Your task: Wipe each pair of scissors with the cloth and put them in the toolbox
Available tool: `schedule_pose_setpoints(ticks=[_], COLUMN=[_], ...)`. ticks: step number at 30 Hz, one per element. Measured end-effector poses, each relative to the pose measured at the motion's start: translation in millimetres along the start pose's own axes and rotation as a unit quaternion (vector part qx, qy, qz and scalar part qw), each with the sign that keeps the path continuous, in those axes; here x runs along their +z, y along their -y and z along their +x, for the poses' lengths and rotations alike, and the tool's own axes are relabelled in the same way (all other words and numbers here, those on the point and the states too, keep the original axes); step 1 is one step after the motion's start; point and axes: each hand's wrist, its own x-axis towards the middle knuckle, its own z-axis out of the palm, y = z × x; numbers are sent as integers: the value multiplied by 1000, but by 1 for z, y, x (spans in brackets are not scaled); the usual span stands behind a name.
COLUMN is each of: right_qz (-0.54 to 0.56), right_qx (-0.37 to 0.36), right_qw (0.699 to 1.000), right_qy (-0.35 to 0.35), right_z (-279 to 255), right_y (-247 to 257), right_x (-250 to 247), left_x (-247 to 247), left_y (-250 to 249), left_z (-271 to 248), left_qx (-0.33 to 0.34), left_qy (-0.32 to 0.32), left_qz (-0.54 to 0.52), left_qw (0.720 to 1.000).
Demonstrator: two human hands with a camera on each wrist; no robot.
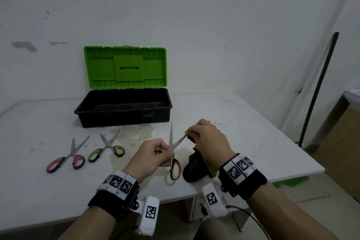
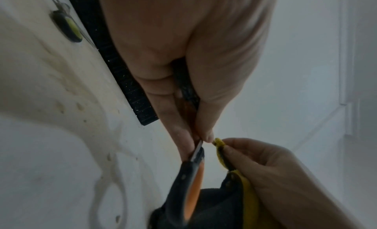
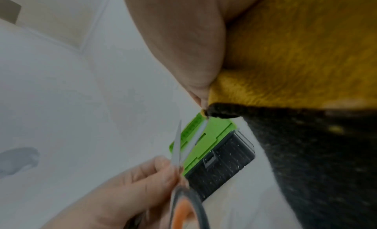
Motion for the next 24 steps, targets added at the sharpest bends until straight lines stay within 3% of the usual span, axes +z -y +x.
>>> schedule_pose_setpoints(ticks=[6,8,13,16,19,24], right_qz=[8,4,14,91,101,75], right_qx=[-48,-32,35,-59,-170,-202], right_qw=[997,996,999,991,977,969], right_qy=[68,83,2,-81,-81,-123], right_z=[-9,-9,1,-10,-25,-25], right_y=[15,15,-6,-4,2,-5], right_x=[0,5,-3,3,16,23], left_x=[3,4,1,2,6,8], left_y=[3,3,4,2,-1,-4], left_z=[2,2,-1,0,1,-1], left_qx=[11,19,-6,-49,-68,-67], left_qy=[3,9,1,-19,-1,18], left_qz=[40,65,24,-94,-162,-185], left_qw=[999,998,1000,994,984,980])
